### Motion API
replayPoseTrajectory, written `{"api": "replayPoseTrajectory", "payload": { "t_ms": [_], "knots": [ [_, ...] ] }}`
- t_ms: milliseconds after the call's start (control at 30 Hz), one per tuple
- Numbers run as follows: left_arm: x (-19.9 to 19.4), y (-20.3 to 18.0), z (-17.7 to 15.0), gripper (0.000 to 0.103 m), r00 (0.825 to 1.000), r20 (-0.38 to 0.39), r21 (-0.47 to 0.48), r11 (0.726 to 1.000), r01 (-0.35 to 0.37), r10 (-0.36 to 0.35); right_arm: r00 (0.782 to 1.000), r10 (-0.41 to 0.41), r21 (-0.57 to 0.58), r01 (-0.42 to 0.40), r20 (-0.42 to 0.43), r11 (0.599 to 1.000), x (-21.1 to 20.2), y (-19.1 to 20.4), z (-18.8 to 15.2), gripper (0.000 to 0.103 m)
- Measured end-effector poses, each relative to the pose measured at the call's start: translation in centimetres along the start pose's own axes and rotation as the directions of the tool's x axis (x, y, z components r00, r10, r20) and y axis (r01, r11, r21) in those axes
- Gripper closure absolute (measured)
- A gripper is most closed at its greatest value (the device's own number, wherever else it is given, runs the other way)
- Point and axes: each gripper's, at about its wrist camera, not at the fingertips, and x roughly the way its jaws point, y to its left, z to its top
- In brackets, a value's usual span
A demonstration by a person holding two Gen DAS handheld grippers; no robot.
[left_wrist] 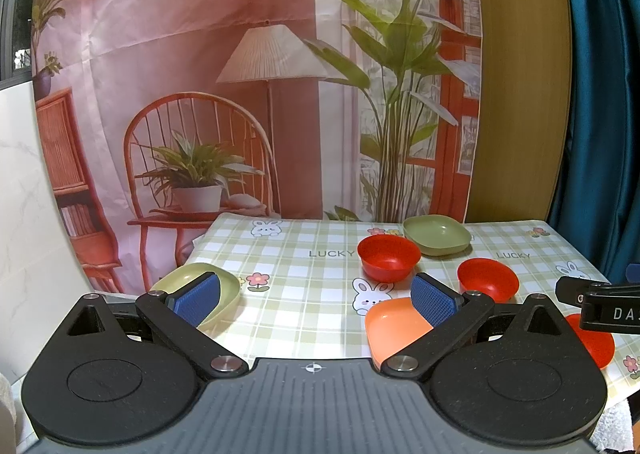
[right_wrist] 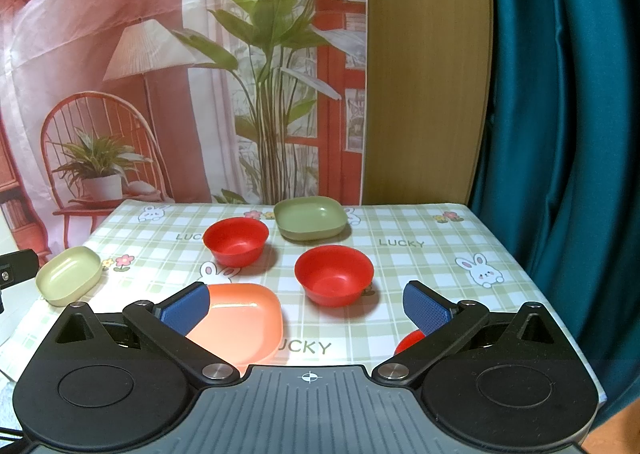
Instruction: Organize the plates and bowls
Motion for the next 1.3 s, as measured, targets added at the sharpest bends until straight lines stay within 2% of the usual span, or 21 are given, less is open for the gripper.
{"api": "replayPoseTrajectory", "payload": {
  "t_ms": [767, 1200, 1300],
  "knots": [
    [0.1, -0.1, -0.2, 0.001, 1.000, -0.016, 0.001, 1.000, -0.007, 0.007, 1.000, 0.000, 0.001, 0.000, -0.002, 1.000, 0.1, -0.1, 0.0, 0.000],
    [1.2, 0.9, 0.6, 0.001, 0.999, -0.043, -0.035, 0.999, 0.001, -0.002, 1.000, -0.012, -0.012, 0.012, 0.002, 1.000, 0.9, -0.5, -0.3, 0.000],
    [1.8, 1.7, 1.1, 0.001, 0.999, -0.022, -0.033, 0.999, -0.030, 0.029, 1.000, -0.001, 0.000, 0.001, -0.003, 1.000, 1.6, -0.8, 0.2, 0.000]
  ]
}}
